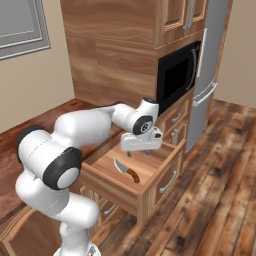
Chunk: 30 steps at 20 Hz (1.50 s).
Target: Pick up the knife from the drawer and place it on the cutting board. Then place the meat from the plate to the cutting board.
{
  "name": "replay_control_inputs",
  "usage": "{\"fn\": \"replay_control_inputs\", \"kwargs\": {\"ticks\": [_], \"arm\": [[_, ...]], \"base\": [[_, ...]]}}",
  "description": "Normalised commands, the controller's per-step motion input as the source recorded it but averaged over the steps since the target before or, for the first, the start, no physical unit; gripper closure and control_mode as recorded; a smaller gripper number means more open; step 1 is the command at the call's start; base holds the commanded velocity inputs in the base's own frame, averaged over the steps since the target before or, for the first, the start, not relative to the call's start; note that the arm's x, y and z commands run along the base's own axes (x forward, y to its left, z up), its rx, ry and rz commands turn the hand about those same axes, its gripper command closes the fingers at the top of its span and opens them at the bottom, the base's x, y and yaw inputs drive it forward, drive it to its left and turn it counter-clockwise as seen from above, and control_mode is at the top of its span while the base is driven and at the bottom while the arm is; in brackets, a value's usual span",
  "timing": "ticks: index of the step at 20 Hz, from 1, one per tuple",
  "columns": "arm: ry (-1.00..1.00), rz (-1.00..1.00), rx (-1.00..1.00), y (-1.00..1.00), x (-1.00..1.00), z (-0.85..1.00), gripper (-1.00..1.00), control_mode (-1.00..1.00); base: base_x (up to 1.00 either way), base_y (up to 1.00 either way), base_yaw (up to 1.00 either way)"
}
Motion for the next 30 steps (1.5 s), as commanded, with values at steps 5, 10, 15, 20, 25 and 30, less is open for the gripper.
{"fn": "replay_control_inputs", "kwargs": {"ticks": [5,10,15,20,25,30], "arm": [[0.00,0.00,0.00,0.07,0.00,0.02,-1.00,-1.00],[0.00,0.00,0.00,0.10,-0.03,-0.21,-1.00,-1.00],[-0.01,0.00,-0.08,0.28,0.00,-0.20,-1.00,-1.00],[0.02,0.00,-0.06,0.25,0.00,-0.12,-1.00,-1.00],[0.02,0.02,-0.03,0.13,0.01,-0.21,-1.00,-1.00],[0.01,0.02,-0.01,0.10,0.05,-0.29,-1.00,-1.00]], "base": [[0.00,0.00,0.00],[0.00,0.00,0.00],[0.00,0.00,0.00],[0.00,0.00,0.00],[0.00,0.00,0.00],[0.00,0.00,0.00]]}}
